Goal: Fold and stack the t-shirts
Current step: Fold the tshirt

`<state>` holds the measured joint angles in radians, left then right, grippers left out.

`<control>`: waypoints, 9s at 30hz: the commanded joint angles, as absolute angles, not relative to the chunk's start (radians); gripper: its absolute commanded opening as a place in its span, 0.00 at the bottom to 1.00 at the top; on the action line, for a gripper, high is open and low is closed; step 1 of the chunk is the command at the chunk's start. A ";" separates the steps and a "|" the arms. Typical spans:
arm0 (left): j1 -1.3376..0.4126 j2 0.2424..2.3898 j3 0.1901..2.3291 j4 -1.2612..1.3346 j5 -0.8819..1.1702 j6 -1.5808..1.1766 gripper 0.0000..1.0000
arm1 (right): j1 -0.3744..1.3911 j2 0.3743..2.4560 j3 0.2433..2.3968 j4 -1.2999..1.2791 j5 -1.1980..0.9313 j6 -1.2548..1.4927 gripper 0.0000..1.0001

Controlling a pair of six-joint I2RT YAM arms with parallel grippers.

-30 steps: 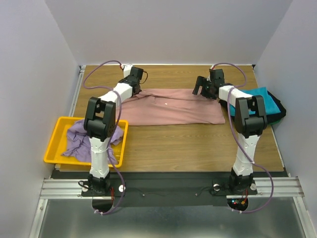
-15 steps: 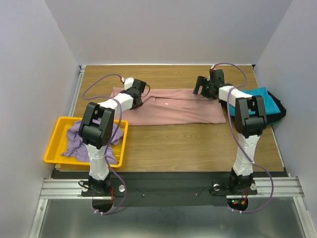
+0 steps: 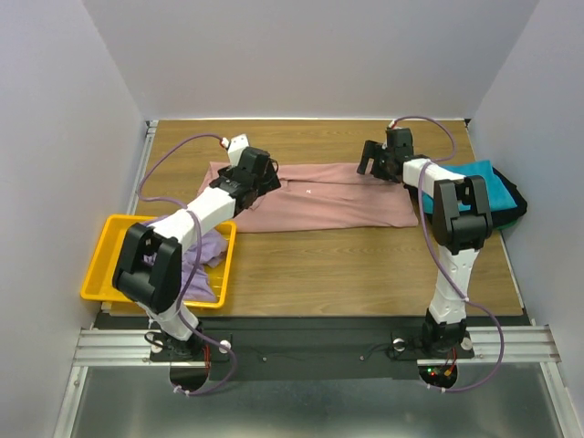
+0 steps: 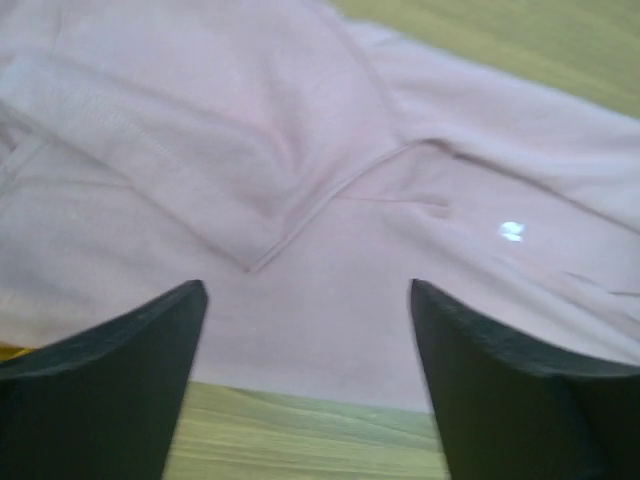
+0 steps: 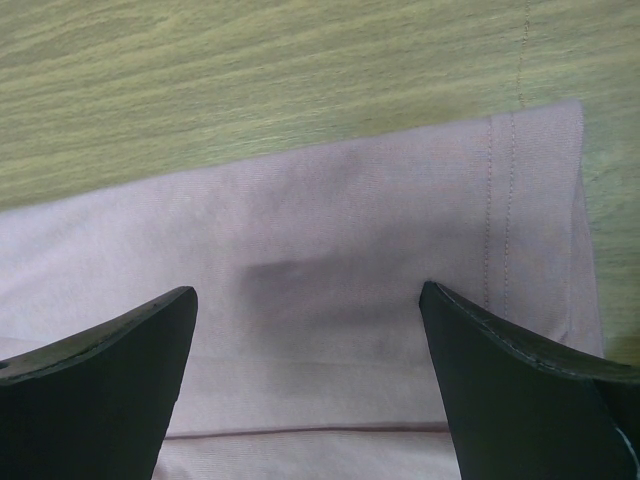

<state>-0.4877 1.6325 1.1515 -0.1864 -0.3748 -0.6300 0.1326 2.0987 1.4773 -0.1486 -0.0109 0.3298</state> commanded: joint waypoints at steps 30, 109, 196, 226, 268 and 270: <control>-0.307 2.462 2.072 -0.215 0.007 -0.623 0.99 | 0.164 1.981 1.266 -0.193 -0.049 0.434 1.00; -1.181 1.028 0.592 -0.170 -0.325 -1.118 0.99 | 1.016 1.135 0.629 -0.413 0.351 0.862 1.00; -0.614 1.416 0.880 0.118 -0.207 -0.726 0.00 | 0.655 1.665 1.187 -0.154 0.540 0.562 0.00; -0.430 1.776 1.155 0.121 -0.092 -0.617 0.58 | 0.512 2.000 1.509 -0.115 0.365 0.437 0.45; -0.460 0.946 0.515 0.002 -0.147 -0.706 0.99 | 0.538 2.296 1.854 -0.084 0.113 0.270 1.00; -0.460 0.945 0.512 0.005 -0.141 -0.706 0.99 | 0.538 2.316 1.900 -0.086 0.139 0.259 1.00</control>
